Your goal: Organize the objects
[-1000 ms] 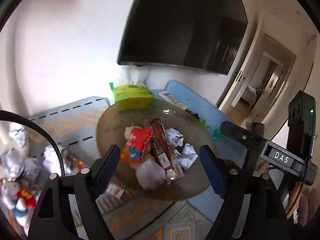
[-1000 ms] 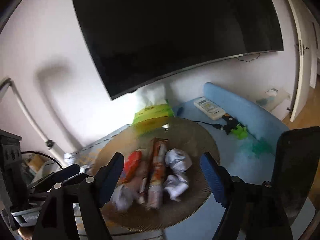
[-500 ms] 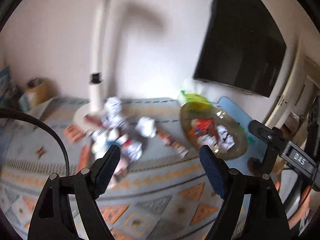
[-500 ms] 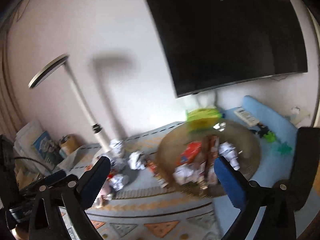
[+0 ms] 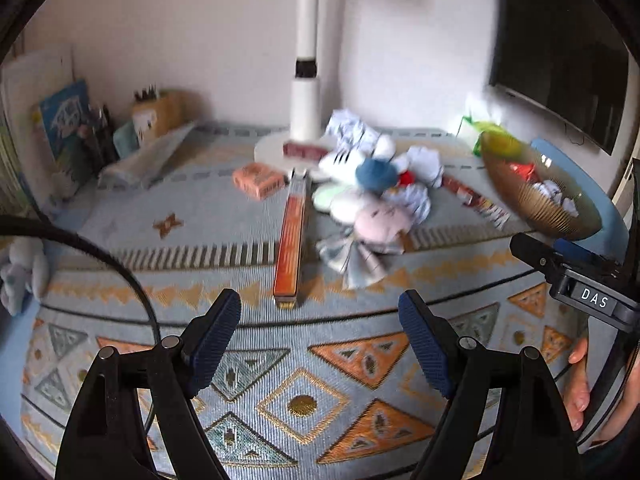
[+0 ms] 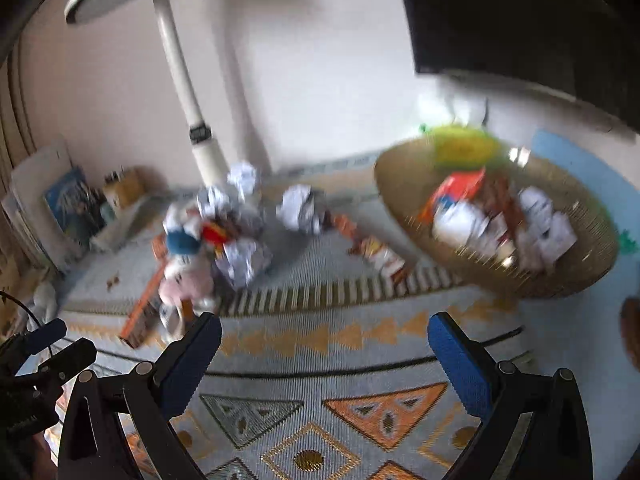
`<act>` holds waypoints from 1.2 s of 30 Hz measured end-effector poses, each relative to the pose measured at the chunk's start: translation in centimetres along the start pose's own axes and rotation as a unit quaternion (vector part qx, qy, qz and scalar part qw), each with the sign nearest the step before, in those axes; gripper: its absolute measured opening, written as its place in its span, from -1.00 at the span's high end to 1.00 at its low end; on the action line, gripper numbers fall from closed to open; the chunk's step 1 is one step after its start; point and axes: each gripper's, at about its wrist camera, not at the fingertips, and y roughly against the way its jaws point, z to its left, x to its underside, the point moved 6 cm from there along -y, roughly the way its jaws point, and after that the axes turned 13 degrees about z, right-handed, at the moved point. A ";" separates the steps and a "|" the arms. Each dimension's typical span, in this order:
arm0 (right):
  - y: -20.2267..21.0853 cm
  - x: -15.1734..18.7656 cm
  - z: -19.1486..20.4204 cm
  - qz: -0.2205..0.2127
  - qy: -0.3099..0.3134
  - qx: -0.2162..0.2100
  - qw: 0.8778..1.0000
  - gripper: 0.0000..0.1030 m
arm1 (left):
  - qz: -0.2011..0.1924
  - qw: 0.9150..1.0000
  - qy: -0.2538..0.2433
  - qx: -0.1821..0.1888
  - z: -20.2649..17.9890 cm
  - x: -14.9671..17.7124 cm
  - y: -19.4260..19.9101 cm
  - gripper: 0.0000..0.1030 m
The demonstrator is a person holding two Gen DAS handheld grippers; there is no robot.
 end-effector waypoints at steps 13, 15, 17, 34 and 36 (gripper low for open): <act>-2.0 0.6 0.0 0.019 0.006 0.007 1.000 -1.00 | 0.033 0.999 0.020 0.002 1.4 1.7 -4.0 -0.56; -2.2 0.6 0.3 0.022 0.014 0.011 1.000 -1.00 | 0.049 0.998 0.026 0.002 1.6 1.8 -4.7 -0.56; -2.1 0.6 0.4 0.017 0.018 0.014 1.000 -1.00 | 0.054 0.998 0.031 0.006 1.7 1.9 -4.9 -0.56; -2.1 0.6 -0.2 0.015 0.004 0.003 1.000 -1.00 | 0.075 0.997 0.003 -0.022 0.8 2.0 -5.7 -0.75; -2.1 0.5 -0.3 0.015 0.002 0.002 1.000 -1.00 | 0.076 0.997 0.003 -0.023 0.9 2.0 -5.7 -0.76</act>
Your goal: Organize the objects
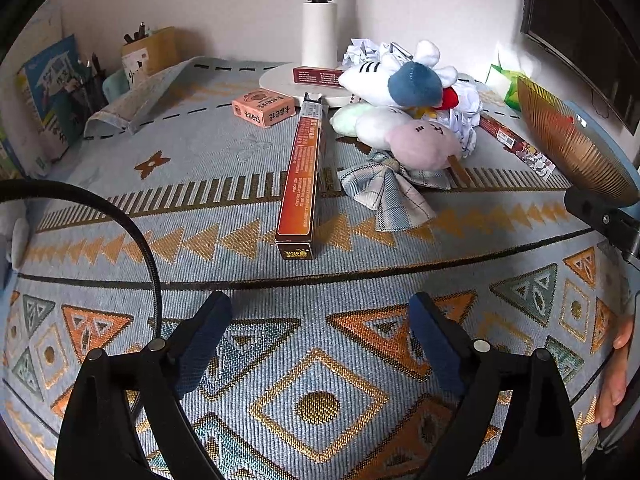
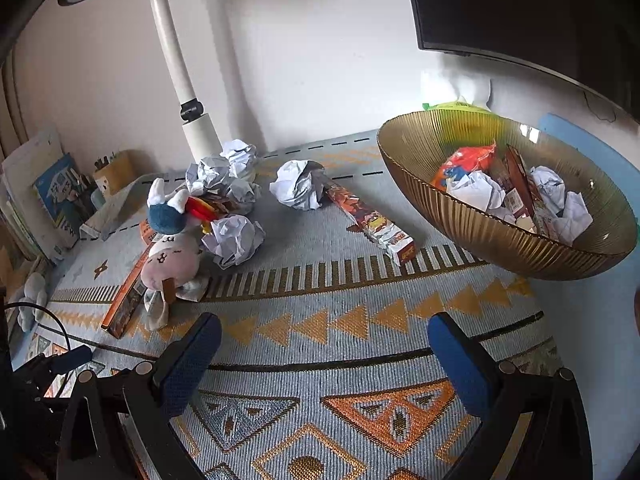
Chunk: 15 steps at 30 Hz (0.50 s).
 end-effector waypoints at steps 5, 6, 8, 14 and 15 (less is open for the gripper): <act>0.0 0.0 0.0 -0.001 -0.003 -0.002 1.000 -1.00 | 0.000 1.000 0.000 0.000 0.0 0.0 0.0 -0.77; 0.0 0.0 -0.1 -0.001 -0.005 -0.003 1.000 -1.00 | 0.000 1.000 0.000 0.000 0.0 0.0 0.0 -0.77; 0.0 -0.1 -0.4 0.000 -0.013 -0.006 1.000 -1.00 | 0.000 1.000 0.000 0.000 0.0 0.0 0.0 -0.77; -0.1 -0.4 -1.9 0.000 -0.054 -0.010 0.998 -1.00 | -0.008 1.000 0.002 -0.003 0.0 0.0 0.4 -0.77; -0.1 -0.4 -2.0 0.001 -0.058 -0.006 0.998 -1.00 | -0.010 1.000 -0.005 -0.001 0.0 -0.1 0.7 -0.77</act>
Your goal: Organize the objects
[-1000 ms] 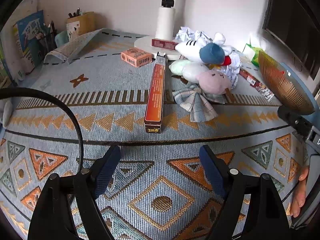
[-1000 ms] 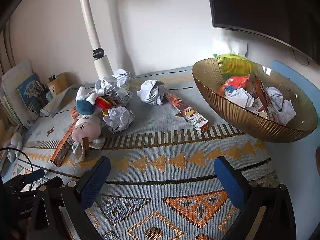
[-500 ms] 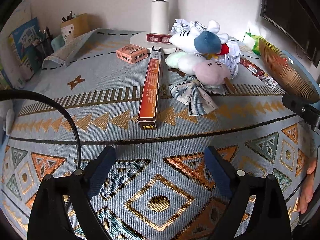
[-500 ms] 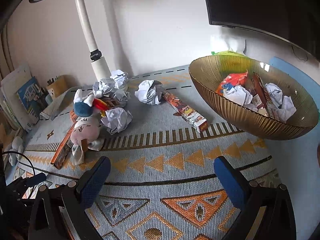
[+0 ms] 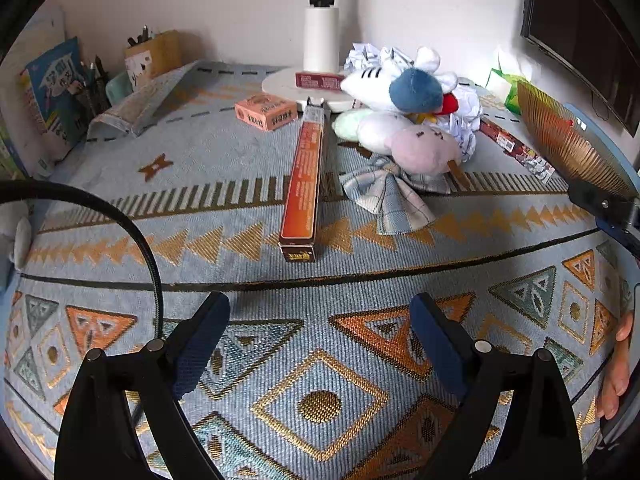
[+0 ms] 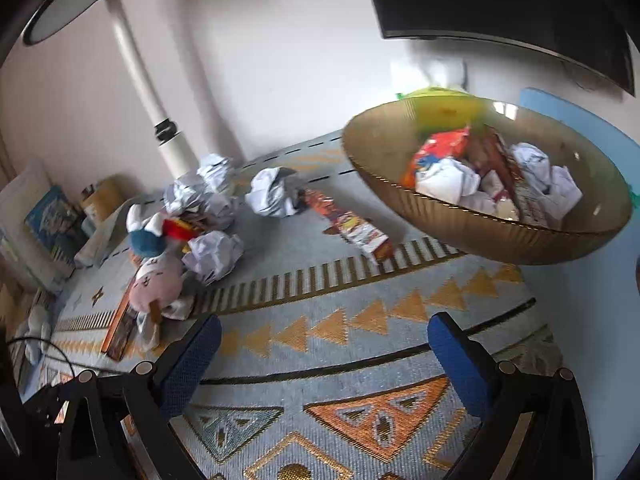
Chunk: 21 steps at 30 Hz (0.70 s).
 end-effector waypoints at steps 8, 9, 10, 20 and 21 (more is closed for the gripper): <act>-2.0 -0.2 0.3 0.093 0.010 -0.013 0.996 -0.44 | -0.045 0.996 -0.071 0.003 0.9 -5.3 3.4 -0.77; -2.2 -0.4 0.4 0.099 0.006 -0.013 0.995 -0.41 | -0.046 0.997 -0.069 -0.003 1.2 -6.1 3.0 -0.77; -2.2 -0.7 0.5 0.098 0.006 -0.010 0.995 -0.41 | -0.047 0.997 -0.065 -0.006 1.6 -6.9 2.3 -0.77; -3.9 -5.2 3.3 0.094 0.075 0.101 0.988 -0.41 | -0.018 0.998 0.011 0.064 4.1 -8.2 -3.1 -0.77; -4.3 -6.0 3.6 0.093 0.079 0.112 0.986 -0.40 | -0.021 0.998 0.012 0.061 4.1 -8.1 -3.1 -0.77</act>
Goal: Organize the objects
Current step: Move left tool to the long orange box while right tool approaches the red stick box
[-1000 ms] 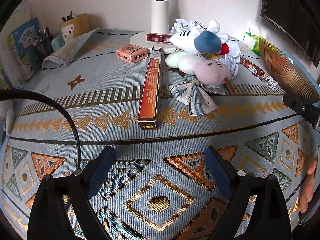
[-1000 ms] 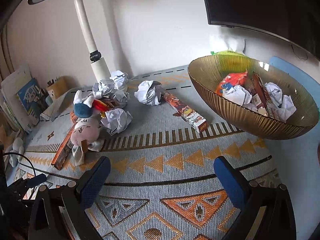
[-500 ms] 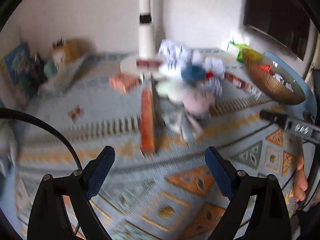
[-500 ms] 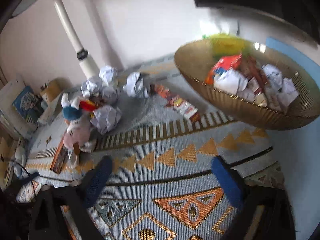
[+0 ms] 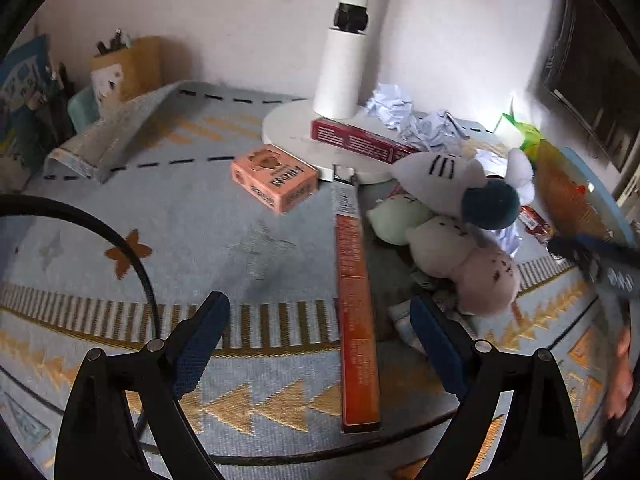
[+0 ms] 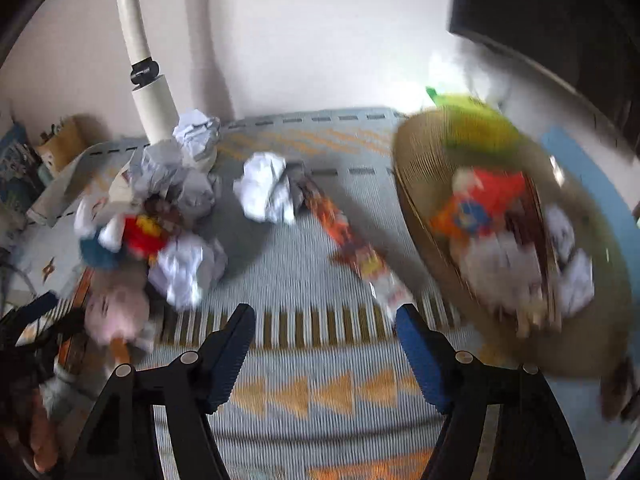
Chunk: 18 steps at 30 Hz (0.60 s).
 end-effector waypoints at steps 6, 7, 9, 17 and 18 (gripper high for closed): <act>-2.4 -3.4 1.9 -0.006 0.005 0.064 0.998 -0.33 | -0.010 0.999 -0.025 -0.039 -0.8 0.3 0.1 -0.77; -2.8 -3.5 2.1 -0.002 0.000 0.063 0.998 -0.33 | -0.011 0.999 -0.026 -0.041 -0.8 0.4 0.1 -0.77; -3.5 -3.4 2.3 0.003 -0.015 0.063 0.998 -0.32 | -0.009 0.999 -0.026 -0.041 -0.7 0.4 0.1 -0.77; -4.8 -4.3 0.2 -0.009 -0.086 0.080 0.993 -0.29 | -0.004 1.000 -0.003 -0.023 0.2 0.1 -0.2 -0.77; -4.9 -4.5 0.1 -0.011 -0.089 0.084 0.992 -0.29 | -0.003 1.000 -0.001 -0.022 0.2 0.2 -0.2 -0.77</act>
